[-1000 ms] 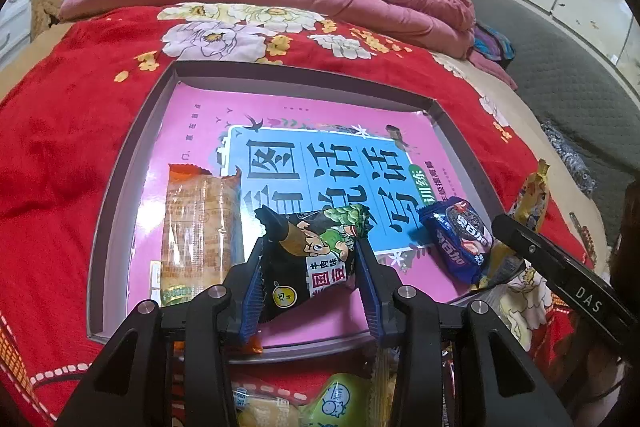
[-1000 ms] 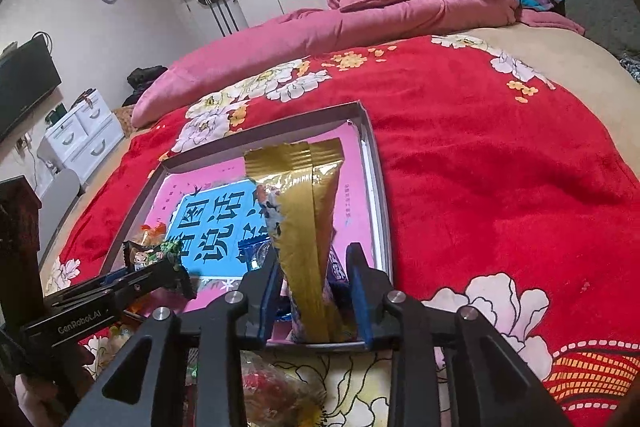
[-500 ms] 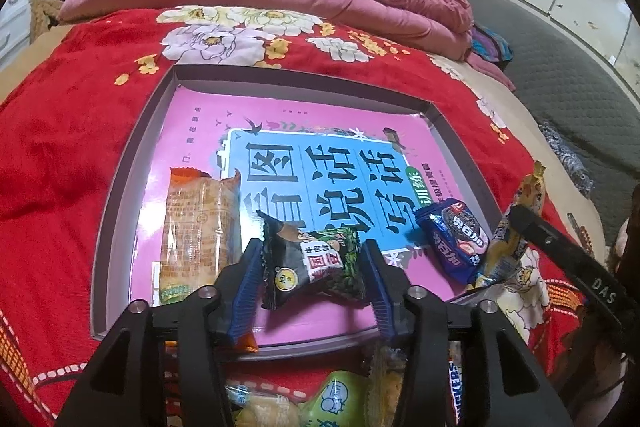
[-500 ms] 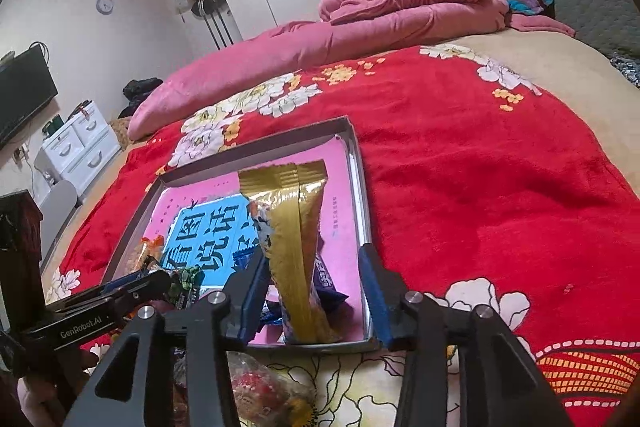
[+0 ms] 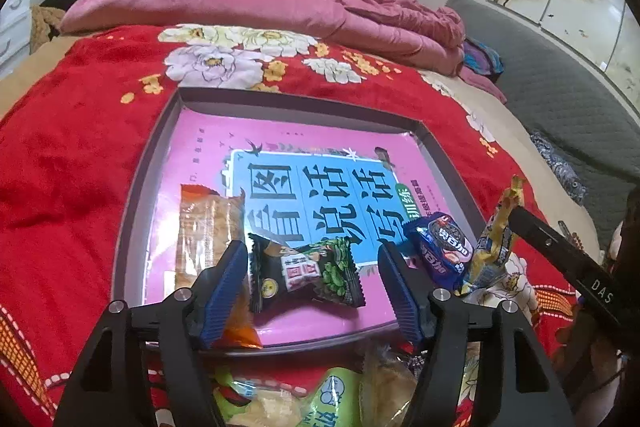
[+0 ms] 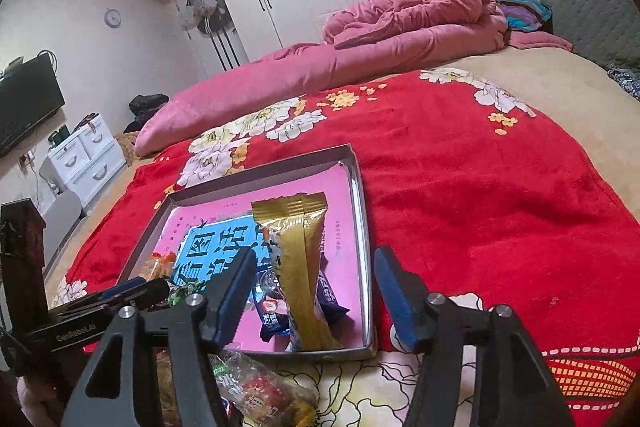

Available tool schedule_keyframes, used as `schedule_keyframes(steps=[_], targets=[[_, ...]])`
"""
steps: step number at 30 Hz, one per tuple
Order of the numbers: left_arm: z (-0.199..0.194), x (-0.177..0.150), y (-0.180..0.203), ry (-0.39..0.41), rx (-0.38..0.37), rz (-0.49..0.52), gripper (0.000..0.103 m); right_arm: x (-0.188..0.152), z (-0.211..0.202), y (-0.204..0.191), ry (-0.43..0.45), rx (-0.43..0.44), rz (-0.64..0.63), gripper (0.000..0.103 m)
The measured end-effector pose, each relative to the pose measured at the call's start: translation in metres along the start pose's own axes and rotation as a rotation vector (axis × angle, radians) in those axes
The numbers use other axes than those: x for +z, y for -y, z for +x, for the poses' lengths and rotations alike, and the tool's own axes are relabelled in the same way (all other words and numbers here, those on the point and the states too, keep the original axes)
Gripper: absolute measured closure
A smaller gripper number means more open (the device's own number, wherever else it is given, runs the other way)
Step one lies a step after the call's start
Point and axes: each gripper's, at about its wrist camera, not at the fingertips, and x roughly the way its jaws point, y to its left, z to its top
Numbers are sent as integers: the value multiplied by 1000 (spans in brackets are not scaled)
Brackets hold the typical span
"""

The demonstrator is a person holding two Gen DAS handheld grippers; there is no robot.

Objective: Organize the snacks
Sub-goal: 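Lower both snacks into the tray and open both tools, then withdraw both tools from the tray toward the remaining snacks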

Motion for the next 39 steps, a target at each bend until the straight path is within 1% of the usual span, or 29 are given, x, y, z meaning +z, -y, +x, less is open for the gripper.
schedule_keyframes(steps=[2, 9, 14, 26, 39], targets=[[-2, 0, -2, 4, 4, -4, 30, 0, 0, 0, 1, 0, -2, 40], [-12, 1, -14, 28, 22, -33, 28, 0, -2, -1, 3, -1, -9, 39], [-23, 1, -24, 49, 29, -49, 25, 0, -4, -1, 2, 0, -15, 38], [-41, -4, -38, 63, 45, -91, 24, -1, -7, -1, 4, 1, -22, 37], [-50, -12, -48, 48, 84, -104, 24, -6, -17, -3, 5, 1, -37, 37]])
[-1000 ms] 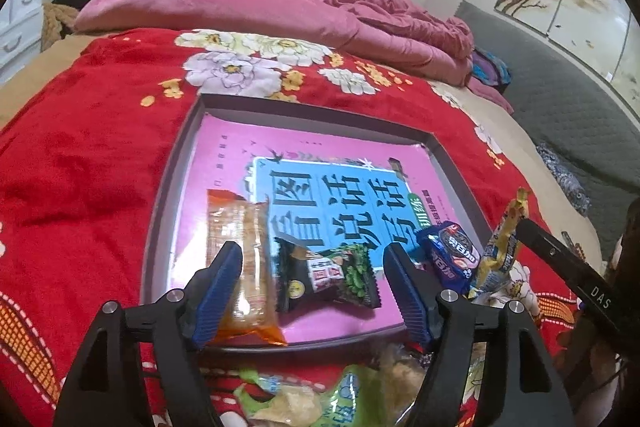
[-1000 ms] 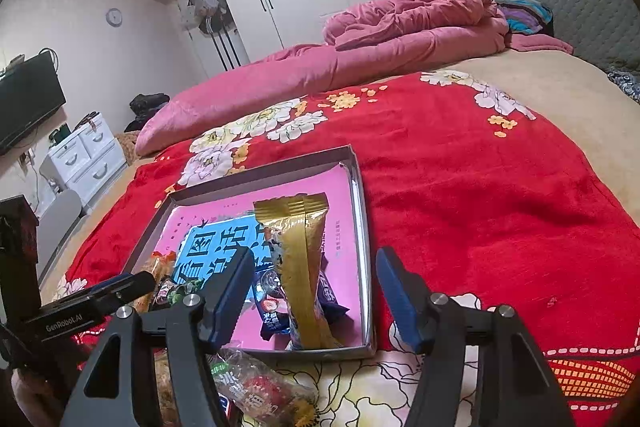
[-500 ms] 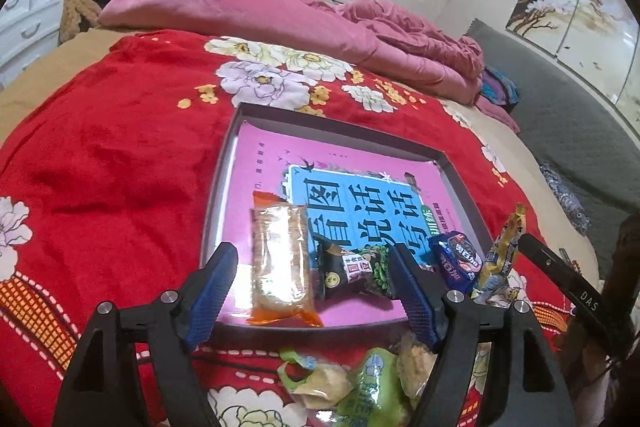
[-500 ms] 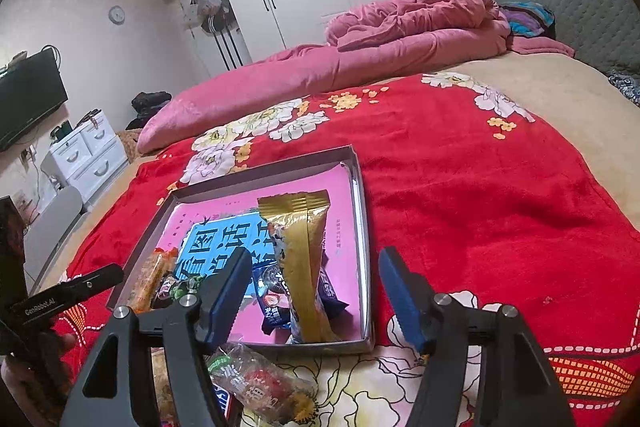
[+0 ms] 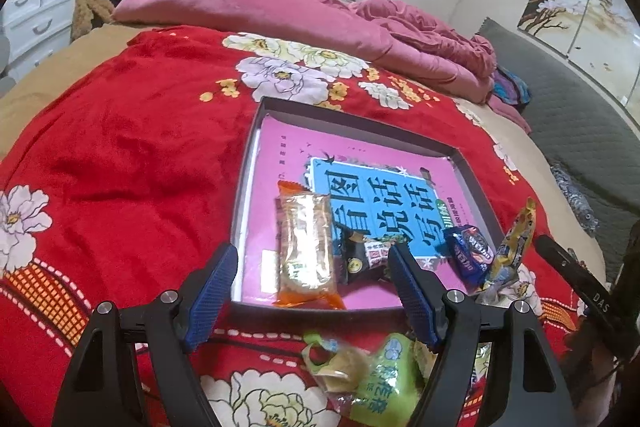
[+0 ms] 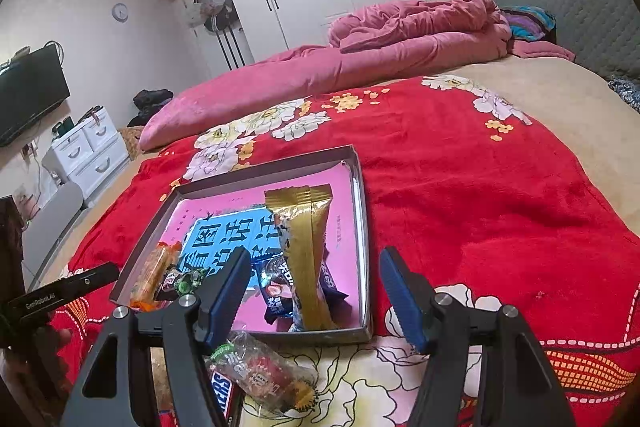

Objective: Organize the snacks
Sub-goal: 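Withdraw both tools from the tray toward the remaining snacks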

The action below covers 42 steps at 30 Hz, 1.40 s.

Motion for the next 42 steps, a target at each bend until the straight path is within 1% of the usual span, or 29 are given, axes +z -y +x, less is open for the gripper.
schedule_keyframes(steps=[7, 17, 25, 30, 42], targets=[[-5, -4, -5, -10, 14, -13, 24, -5, -6, -5, -5, 4, -15, 35], [-11, -9, -1, -12, 29, 10, 24, -11, -13, -16, -11, 21, -52, 35], [-13, -12, -2, -18, 34, 6, 24, -18, -15, -28, -28, 28, -96, 35], [-15, -14, 0, -20, 38, 16, 24, -21, -15, -35, -38, 30, -122, 35], [-23, -23, 11, -21, 46, 55, 24, -25, -20, -37, -45, 29, -131, 34]])
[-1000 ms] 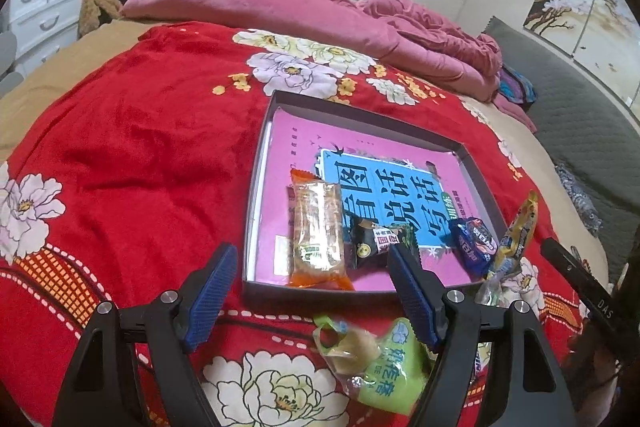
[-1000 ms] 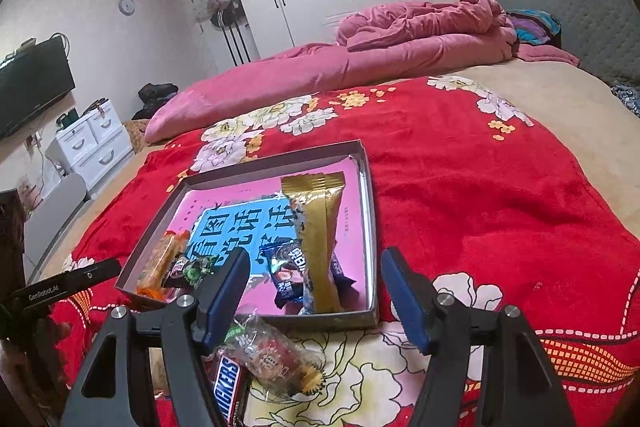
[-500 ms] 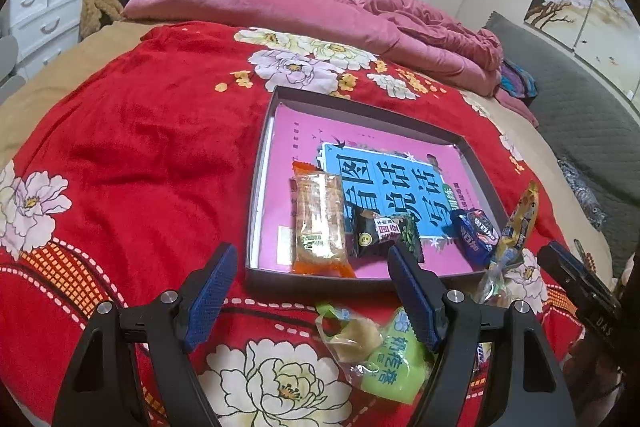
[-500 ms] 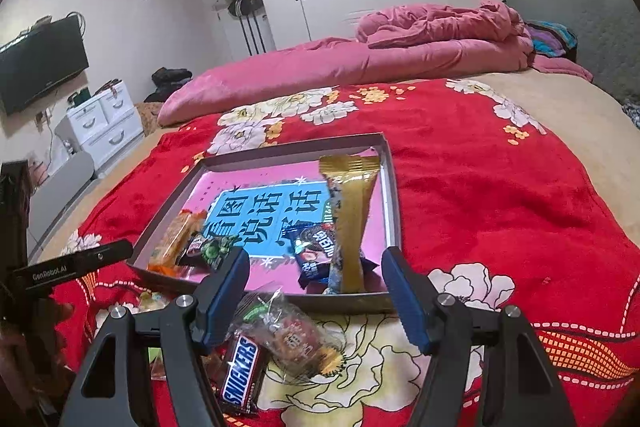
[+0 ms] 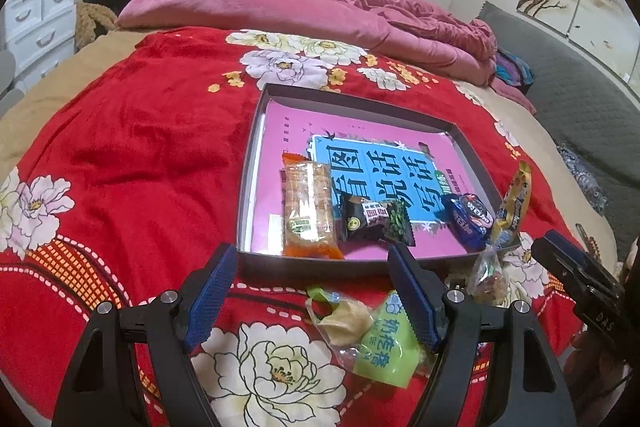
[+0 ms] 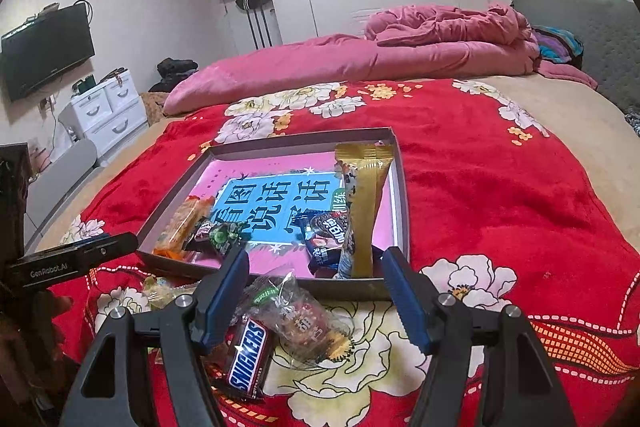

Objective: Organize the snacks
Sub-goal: 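Withdraw both tools from the tray toward the remaining snacks, then move left tool to the green-and-yellow bag while right tool approaches the clear candy bag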

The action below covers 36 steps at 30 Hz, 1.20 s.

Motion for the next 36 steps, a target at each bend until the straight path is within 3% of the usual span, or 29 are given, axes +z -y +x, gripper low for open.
schedule_keyframes(steps=[16, 36], targets=[[-3, -12, -4, -47, 12, 5, 24, -8, -4, -9, -27, 10, -36, 33], [-4, -31, 3, -120, 55, 92, 24, -16, -10, -20, -51, 13, -66, 33]])
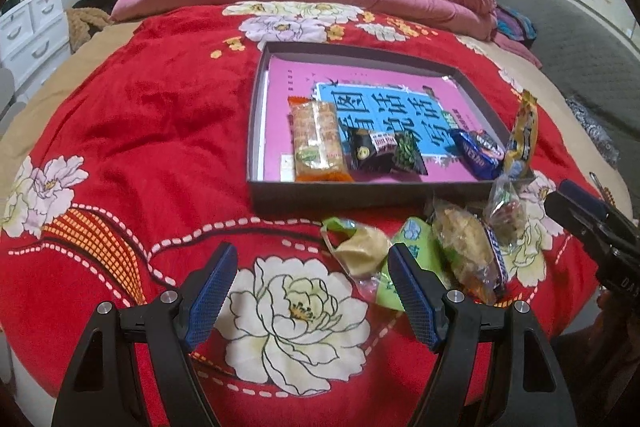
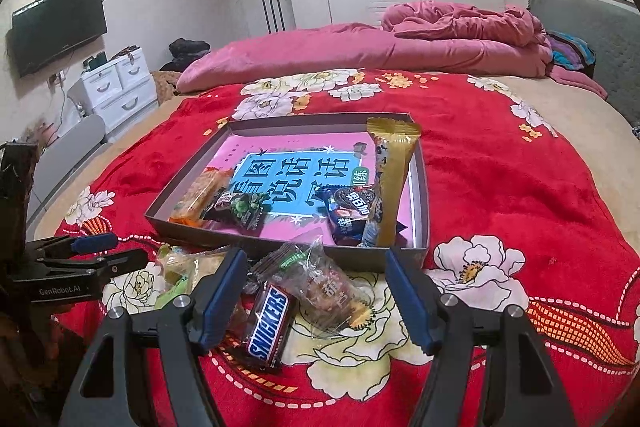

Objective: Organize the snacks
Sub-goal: 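Move left tool to the green-and-yellow bag while right tool approaches the clear candy bag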

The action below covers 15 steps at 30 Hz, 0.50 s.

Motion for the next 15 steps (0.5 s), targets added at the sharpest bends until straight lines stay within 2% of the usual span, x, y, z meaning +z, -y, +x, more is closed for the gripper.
schedule_keyframes(steps=[6, 15], targets=[[5, -4, 2, -45, -30, -10, 24, -4, 1, -2, -25, -16, -11, 33], [14, -10, 14, -83, -29, 25, 24, -9, 6, -1, -67, -26, -6, 33]])
